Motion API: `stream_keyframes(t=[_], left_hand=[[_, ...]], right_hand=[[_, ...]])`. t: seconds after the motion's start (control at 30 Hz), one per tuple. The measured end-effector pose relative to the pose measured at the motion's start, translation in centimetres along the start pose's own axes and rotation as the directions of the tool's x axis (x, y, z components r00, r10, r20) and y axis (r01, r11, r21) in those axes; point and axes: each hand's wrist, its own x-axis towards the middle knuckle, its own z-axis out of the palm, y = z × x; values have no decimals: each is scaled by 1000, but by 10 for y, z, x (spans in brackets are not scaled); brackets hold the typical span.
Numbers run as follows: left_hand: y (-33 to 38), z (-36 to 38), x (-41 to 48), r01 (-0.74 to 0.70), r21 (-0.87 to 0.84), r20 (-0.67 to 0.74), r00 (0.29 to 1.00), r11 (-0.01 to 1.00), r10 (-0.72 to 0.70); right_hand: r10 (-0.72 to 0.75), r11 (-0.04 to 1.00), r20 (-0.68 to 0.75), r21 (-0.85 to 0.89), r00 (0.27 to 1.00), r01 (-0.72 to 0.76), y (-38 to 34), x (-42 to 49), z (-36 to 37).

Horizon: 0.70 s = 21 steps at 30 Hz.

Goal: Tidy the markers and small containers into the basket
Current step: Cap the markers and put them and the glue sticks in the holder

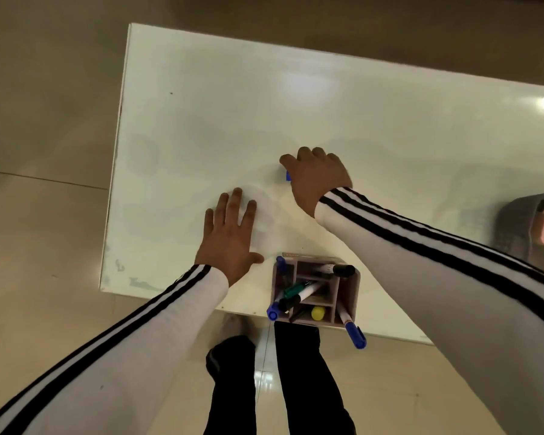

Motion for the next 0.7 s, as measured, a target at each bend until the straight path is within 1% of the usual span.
stream_keyframes(t=[0.1, 0.2, 0.3, 0.37, 0.43, 0.5, 0.57, 0.63, 0.7], left_hand=[[1, -1, 0, 6, 2, 2, 1000, 1000, -6], [2, -3, -1, 15, -1, 2, 1000, 1000, -15], [3, -3, -7, 13, 1, 6, 1000, 1000, -13], [3, -3, -16, -1, 7, 14, 1000, 1000, 1], [2, -2, -28, -25, 13, 17, 1000, 1000, 24], [-1, -2, -40, -42, 12, 26, 999, 999, 41], [-5, -2, -50, -55, 18, 45, 998, 998, 55], [-9, -1, -60, -66, 31, 55, 996, 997, 64], [-13, 0, -71, -80, 37, 55, 995, 996, 78]], right_hand=[[-19, 998, 6, -53, 1000, 19, -1, 1, -1], [-2, 1000, -29, -23, 1000, 1, 2, -5, -1], [54, 995, -125, 91, 991, -43, 2, -23, -7], [120, 979, -207, 186, 971, -81, 1, -44, -14], [186, 955, -292, 280, 938, -102, 0, -71, -21], [243, 915, -364, 394, 899, -88, -2, -102, -28], [295, 870, -406, 488, 865, -68, -9, -135, -35], [325, 848, -424, 526, 845, -62, -19, -168, -39], [320, 867, -448, 494, 835, -66, -31, -194, -37]])
